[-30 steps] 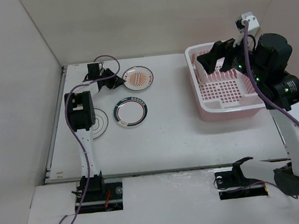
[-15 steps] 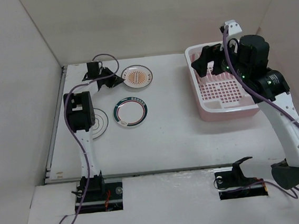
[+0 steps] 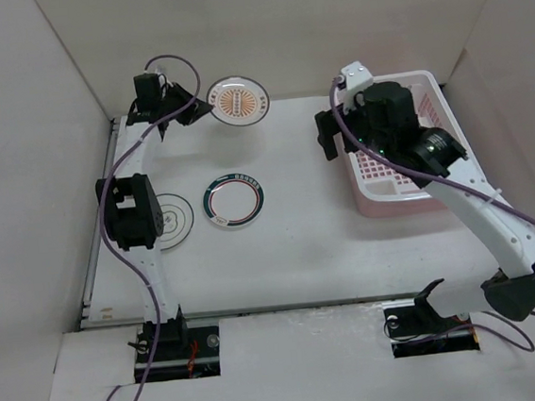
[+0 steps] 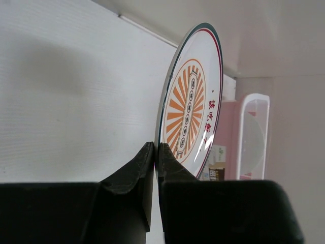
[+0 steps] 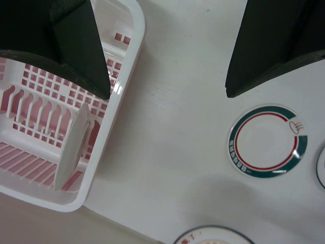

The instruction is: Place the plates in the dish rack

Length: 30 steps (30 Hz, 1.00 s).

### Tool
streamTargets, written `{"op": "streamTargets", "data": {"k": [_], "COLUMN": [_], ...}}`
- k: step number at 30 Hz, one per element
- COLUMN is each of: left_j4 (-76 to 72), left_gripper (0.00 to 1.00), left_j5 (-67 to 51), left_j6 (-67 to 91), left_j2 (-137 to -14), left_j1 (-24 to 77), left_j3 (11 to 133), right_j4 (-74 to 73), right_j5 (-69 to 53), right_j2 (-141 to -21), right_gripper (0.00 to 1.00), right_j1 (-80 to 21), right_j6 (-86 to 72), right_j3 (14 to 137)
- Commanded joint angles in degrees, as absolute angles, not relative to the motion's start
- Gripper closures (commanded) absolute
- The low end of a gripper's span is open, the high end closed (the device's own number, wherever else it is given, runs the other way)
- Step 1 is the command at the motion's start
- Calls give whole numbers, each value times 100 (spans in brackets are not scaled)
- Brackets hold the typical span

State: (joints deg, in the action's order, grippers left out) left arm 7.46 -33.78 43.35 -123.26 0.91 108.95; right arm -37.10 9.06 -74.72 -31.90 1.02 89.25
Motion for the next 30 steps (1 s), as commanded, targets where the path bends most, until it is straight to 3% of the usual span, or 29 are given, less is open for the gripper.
{"op": "streamTargets", "data": {"k": [1, 13, 30], "left_j4": [1264, 2645, 3683], "left_gripper": [100, 100, 100], "left_j5": [-3270, -2532, -1820], "left_j6": [4351, 4640, 5353], "left_j2": [-11497, -10574, -9133], "left_j1": [79, 132, 431], "left_j3": [11381, 11575, 10240], "right_j4": [-3656, -3209, -1812], "right_j5": [1907, 2467, 3102], "right_j2": [-7628, -7708, -8867], "right_gripper": [1, 1, 2], "right_j1": [-3612, -3937, -5080], "right_j6": [483, 1537, 3110], "right_j3": [9149, 9036, 8938]}}
